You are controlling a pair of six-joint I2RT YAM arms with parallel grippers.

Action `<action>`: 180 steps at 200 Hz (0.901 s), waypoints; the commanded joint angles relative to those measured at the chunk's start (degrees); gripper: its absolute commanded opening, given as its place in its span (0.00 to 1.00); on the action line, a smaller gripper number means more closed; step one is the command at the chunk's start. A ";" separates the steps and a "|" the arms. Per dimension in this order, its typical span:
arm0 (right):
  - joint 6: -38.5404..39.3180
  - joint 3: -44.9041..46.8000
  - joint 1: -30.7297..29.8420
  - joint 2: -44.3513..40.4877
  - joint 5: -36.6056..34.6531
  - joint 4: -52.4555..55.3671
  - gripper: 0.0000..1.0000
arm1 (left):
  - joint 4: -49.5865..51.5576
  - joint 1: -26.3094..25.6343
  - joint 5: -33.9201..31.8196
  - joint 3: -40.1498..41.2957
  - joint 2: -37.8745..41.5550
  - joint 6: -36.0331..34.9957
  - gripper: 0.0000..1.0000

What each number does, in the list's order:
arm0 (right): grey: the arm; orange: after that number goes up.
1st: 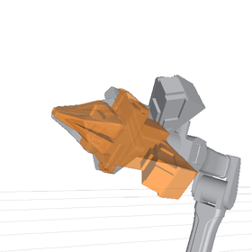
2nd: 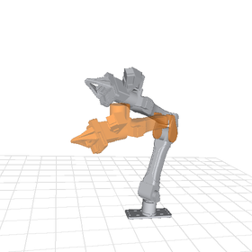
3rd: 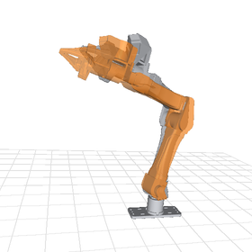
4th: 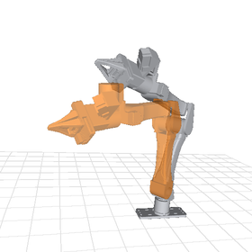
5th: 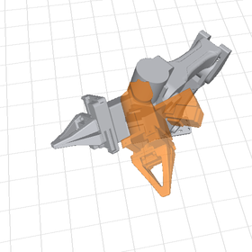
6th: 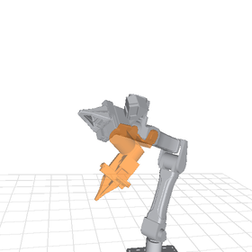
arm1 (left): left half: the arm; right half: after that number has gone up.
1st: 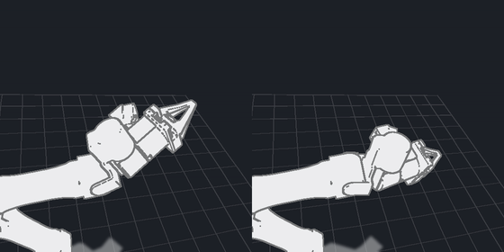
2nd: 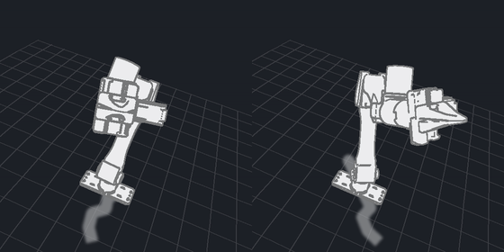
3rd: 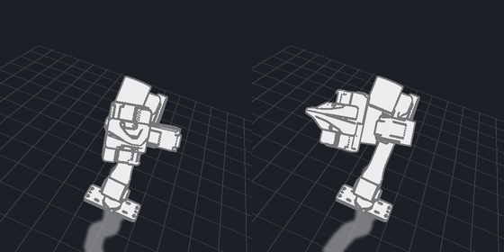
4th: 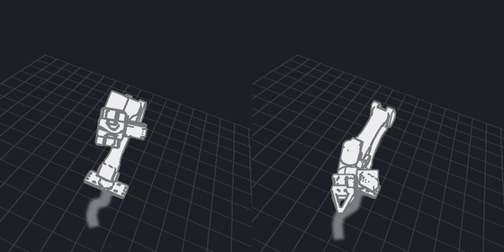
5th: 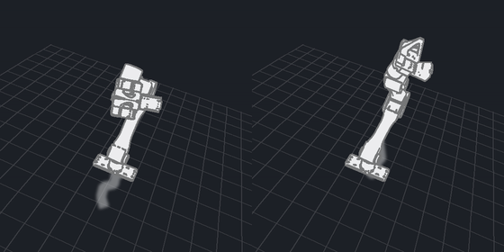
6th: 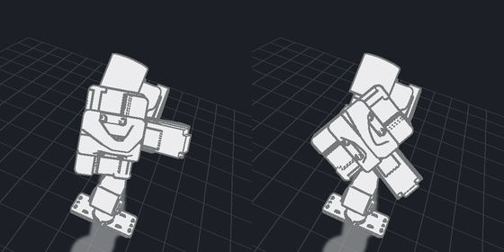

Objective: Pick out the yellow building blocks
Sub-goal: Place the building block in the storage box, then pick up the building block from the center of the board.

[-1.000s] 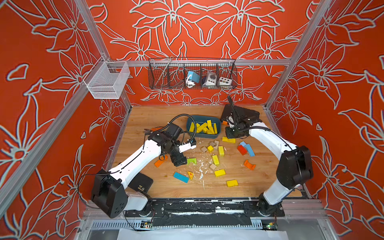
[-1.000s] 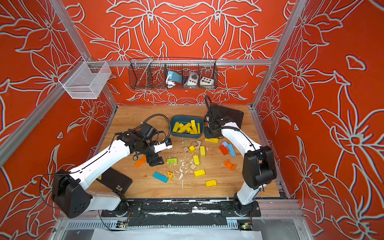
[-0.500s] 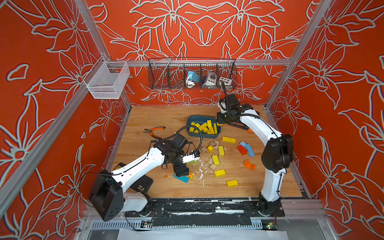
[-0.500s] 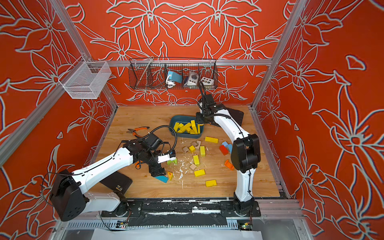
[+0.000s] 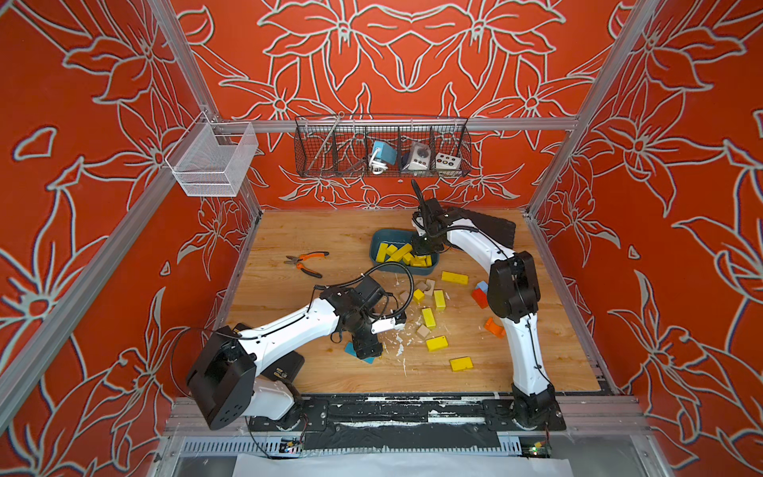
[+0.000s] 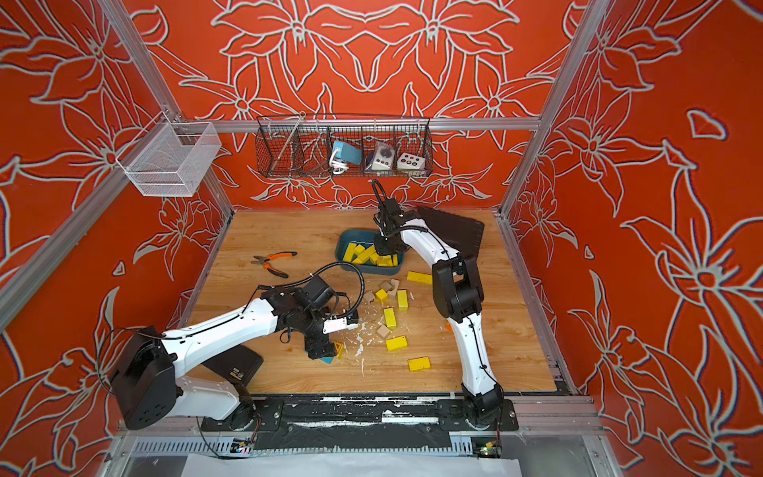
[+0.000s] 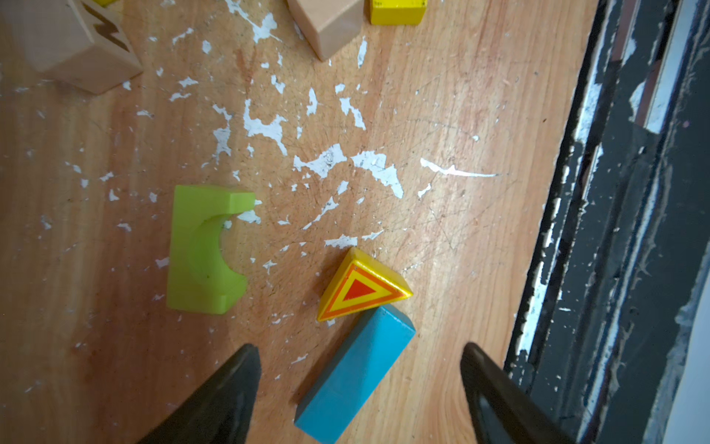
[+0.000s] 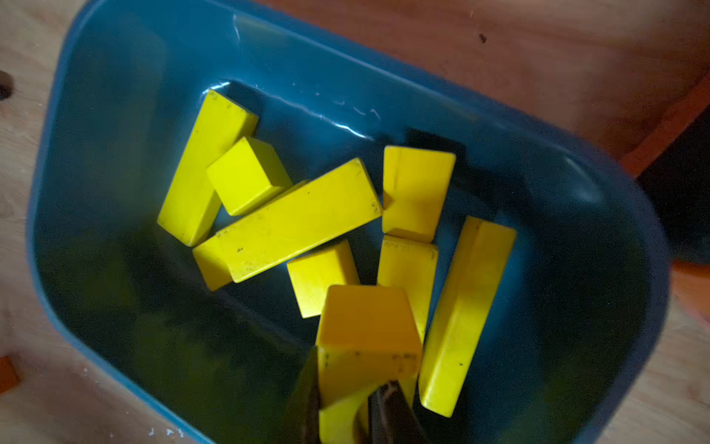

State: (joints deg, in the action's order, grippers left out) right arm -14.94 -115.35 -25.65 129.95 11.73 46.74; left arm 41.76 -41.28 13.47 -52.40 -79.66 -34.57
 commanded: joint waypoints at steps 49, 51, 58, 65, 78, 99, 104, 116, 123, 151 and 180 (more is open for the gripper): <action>0.79 1.16 -0.01 -1.32 -3.29 2.06 0.47 | -2.30 -2.81 -3.38 0.37 -4.40 -0.94 0.84; 0.72 1.31 0.03 -1.46 -3.22 2.02 0.48 | -2.30 -2.83 -3.41 0.37 -4.59 -0.90 0.84; 0.38 2.15 -0.01 -2.24 -3.23 1.66 0.50 | -2.58 -3.05 -3.85 0.37 -5.23 -0.71 0.84; 0.09 3.17 0.01 -3.22 -3.41 1.11 0.50 | -2.59 -3.26 -4.00 0.36 -5.84 -0.63 0.84; -0.22 4.91 0.05 -5.33 -4.08 0.42 0.51 | -2.77 -3.75 -3.97 0.45 -6.53 -0.42 0.84; -0.44 7.88 -0.01 -9.36 -5.04 -0.14 0.52 | -3.18 -4.72 -4.61 0.63 -7.47 -0.41 0.84; -0.56 8.76 0.02 -10.63 -5.04 -0.43 0.52 | -3.29 -4.92 -4.80 0.70 -7.76 -0.41 0.84; -0.75 11.41 0.01 -13.78 -5.50 -1.61 0.52 | -3.70 -5.47 -5.33 0.79 -8.38 -0.35 0.85; -0.86 12.78 -0.01 -15.57 -5.74 -2.14 0.52 | -4.01 -5.67 -5.62 0.76 -8.69 -0.25 0.85; -0.97 16.48 0.03 -21.36 -6.66 -2.73 0.53 | -4.60 -6.79 -6.37 1.04 -10.05 0.24 0.84; -0.88 19.45 0.05 -25.80 -8.39 -2.98 0.53 | -5.51 -7.57 -8.14 1.97 -11.07 0.39 0.81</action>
State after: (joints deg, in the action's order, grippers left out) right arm -15.44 -98.67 -25.61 107.00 6.00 44.14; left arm 36.64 -48.07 7.01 -51.62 -89.76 -34.30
